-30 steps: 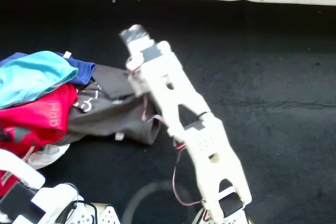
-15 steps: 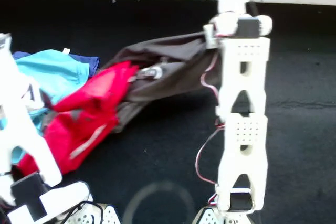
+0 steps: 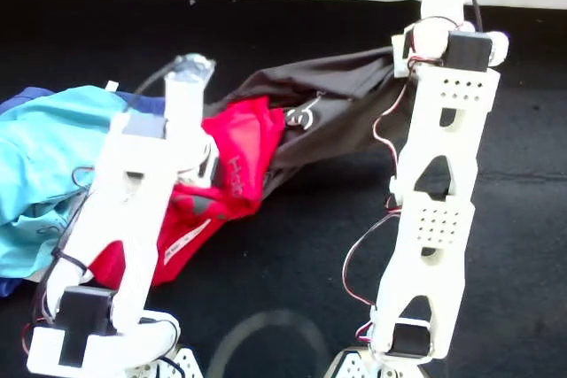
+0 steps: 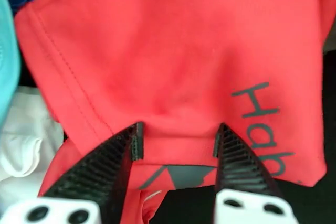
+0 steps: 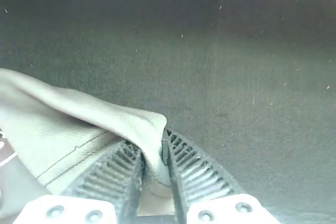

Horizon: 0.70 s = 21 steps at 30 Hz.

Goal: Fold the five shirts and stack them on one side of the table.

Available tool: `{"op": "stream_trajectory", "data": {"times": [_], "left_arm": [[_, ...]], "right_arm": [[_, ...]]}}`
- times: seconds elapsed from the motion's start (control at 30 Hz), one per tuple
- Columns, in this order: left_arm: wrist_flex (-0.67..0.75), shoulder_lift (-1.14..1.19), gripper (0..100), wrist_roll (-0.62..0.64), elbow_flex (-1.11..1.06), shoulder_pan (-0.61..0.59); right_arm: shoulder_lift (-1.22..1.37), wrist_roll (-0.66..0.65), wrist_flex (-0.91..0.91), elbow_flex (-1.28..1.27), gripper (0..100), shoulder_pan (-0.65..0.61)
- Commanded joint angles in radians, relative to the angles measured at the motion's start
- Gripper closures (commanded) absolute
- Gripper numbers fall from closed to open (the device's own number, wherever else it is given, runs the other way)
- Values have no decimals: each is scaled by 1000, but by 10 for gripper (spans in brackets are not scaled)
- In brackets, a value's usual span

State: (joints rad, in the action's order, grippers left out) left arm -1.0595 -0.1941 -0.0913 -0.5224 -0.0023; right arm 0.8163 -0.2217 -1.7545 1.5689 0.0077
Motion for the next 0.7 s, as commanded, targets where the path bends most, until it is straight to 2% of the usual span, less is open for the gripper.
{"op": "stream_trajectory", "data": {"times": [0.0,0.1,0.13,0.2,0.23,0.27,0.33,0.47,0.67], "left_arm": [[132,-24,776,0,-104,-4],[155,-25,796,-2,-131,-42],[155,-25,835,-2,-131,-59],[161,-25,976,-2,-131,-107],[161,-25,998,-2,-131,-140],[161,-25,973,-2,-131,-174],[161,-30,995,-11,-130,-249],[157,-35,991,-109,-84,-426],[155,-36,991,-112,177,-731]], "right_arm": [[-107,-11,-8,38,993,24],[-108,-11,-8,38,993,24],[-108,-11,-8,38,993,24],[-108,-11,-7,38,993,25],[-108,-11,-7,38,993,25],[-110,-11,-7,38,993,25],[-110,-11,-7,38,993,39],[-110,-11,-5,38,993,94],[-110,-12,-4,47,993,202]]}}
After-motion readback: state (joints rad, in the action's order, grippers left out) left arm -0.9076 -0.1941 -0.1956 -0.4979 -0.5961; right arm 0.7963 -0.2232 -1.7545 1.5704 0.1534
